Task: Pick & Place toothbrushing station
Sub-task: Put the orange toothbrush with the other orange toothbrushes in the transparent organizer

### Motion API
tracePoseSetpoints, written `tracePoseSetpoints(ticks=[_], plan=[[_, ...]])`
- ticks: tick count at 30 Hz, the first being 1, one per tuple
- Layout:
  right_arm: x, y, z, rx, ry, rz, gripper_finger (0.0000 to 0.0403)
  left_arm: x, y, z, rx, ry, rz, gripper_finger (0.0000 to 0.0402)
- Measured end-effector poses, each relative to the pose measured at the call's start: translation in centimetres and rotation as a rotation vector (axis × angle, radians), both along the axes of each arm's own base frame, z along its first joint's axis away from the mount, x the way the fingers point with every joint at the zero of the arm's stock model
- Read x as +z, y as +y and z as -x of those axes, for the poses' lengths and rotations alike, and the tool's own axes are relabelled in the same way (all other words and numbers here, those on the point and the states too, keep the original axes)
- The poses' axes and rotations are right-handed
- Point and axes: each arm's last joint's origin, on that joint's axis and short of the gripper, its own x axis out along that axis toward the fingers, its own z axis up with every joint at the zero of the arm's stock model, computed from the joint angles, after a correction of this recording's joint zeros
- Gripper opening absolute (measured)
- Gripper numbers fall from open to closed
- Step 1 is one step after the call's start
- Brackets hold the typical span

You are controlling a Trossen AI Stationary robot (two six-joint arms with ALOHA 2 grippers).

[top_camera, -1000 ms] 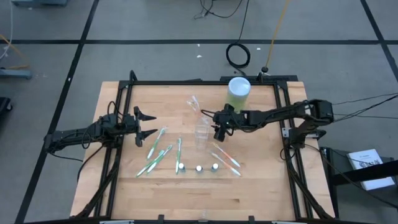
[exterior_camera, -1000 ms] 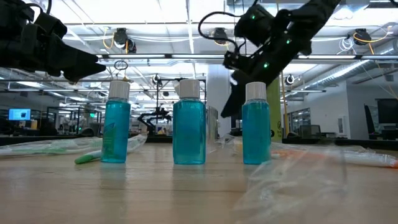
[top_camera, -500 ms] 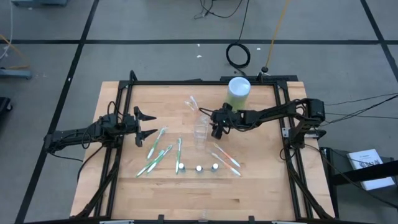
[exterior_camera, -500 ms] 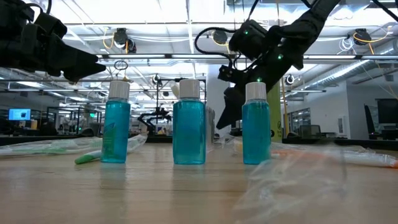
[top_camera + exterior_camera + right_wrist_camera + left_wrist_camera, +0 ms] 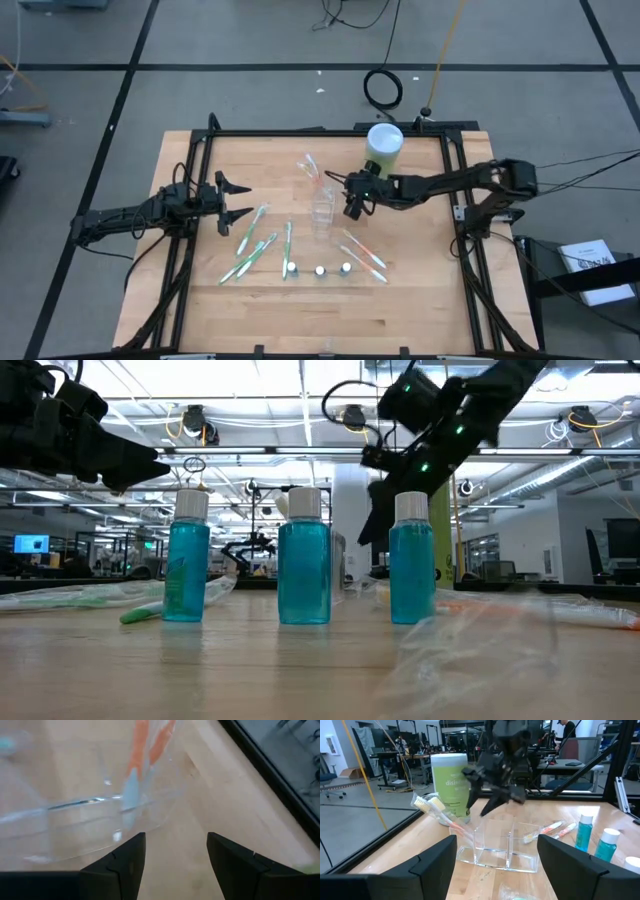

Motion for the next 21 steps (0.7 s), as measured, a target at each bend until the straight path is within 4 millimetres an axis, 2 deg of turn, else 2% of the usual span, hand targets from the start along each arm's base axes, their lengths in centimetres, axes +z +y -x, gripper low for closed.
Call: tracePoseSetpoints(ticks=[5, 10, 15, 21], plan=[[1.9, 3.3, 1.4, 0.022, -0.04, -0.181, 0.0203, 0.0, 0.0, 0.0, 0.0, 0.0, 0.0, 0.0285], [1.8, 7.3, 1.5, 0.077, -0.051, -0.253, 0.0203, 0.0, 0.0, 0.0, 0.0, 0.0, 0.0, 0.0285], [0.2, 9.8, 1.3, 0.055, -0.026, -0.249, 0.0203, 0.0, 0.0, 0.0, 0.0, 0.0, 0.0, 0.0285], [-2.1, 11.1, 0.8, 0.034, 0.023, -0.176, 0.0203, 0.0, 0.0, 0.0, 0.0, 0.0, 0.0, 0.0285]])
